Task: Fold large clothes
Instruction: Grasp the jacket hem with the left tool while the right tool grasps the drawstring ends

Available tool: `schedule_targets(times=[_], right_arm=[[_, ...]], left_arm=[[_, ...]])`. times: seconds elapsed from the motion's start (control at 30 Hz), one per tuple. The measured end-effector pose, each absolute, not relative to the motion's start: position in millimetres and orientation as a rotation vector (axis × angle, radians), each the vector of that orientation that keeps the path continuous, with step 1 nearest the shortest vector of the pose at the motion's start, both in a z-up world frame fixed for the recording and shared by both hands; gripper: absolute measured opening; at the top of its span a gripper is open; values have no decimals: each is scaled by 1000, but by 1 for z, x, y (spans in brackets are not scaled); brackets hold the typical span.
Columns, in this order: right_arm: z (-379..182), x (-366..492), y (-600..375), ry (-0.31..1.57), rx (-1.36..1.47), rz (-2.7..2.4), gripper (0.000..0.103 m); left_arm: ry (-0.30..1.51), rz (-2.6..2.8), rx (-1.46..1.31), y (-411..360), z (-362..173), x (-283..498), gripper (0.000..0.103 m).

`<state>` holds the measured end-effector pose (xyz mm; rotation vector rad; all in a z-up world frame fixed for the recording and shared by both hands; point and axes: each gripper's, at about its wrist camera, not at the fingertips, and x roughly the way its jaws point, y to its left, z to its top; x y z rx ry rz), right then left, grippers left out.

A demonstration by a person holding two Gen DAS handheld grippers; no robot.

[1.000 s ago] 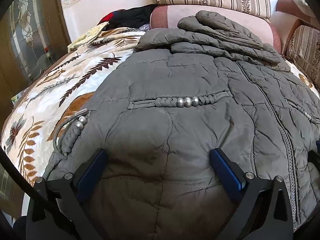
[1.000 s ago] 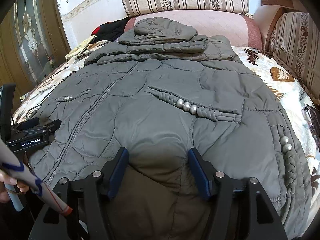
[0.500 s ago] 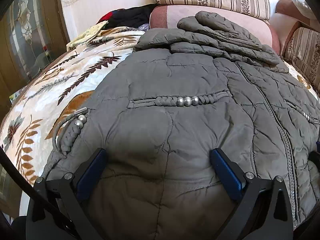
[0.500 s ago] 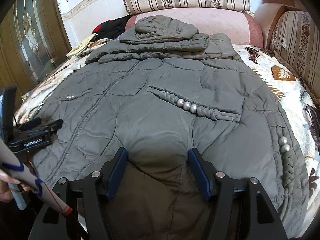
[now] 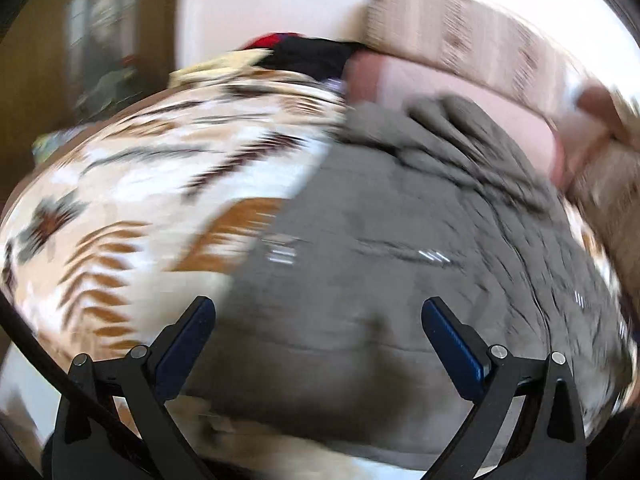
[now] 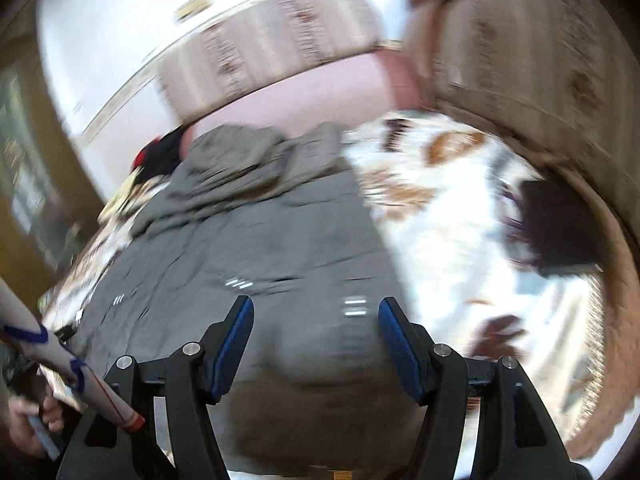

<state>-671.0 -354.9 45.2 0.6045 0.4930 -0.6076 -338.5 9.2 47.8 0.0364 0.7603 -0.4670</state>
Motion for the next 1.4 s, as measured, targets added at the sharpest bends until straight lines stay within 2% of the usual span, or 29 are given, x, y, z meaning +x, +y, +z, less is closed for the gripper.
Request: schedule_targets(times=[0.23, 0.77, 0.9, 0.93, 1.0, 1.03, 1.07, 1.13, 1.17, 1.4], right_arm=[[18, -701, -403, 412, 952, -600, 70], [-8, -688, -368, 520, 1021, -448, 70], [-13, -677, -337, 549, 998, -401, 70], [-12, -672, -328, 560, 976, -380, 68], [-7, -661, -317, 567, 914, -368, 61], [-3, -659, -315, 556, 882, -381, 53], [2, -658, -315, 536, 859, -395, 42], [7, -656, -317, 518, 834, -412, 31], [6, -653, -317, 530, 821, -419, 30], [-13, -644, -316, 638, 813, -445, 30]], left_arm=[[964, -417, -180, 62, 17, -294, 98], [989, -513, -133, 39, 6, -315, 98], [977, -548, -97, 27, 4, -335, 92], [964, -552, -78, 23, 5, -339, 90], [940, -555, -66, 19, 7, -342, 76], [927, -558, -65, 18, 9, -343, 70], [915, -564, -61, 17, 10, -342, 58], [889, -565, -20, 11, 11, -345, 55], [874, -559, 15, 6, 11, -347, 55], [835, -508, 134, -10, 7, -355, 58]])
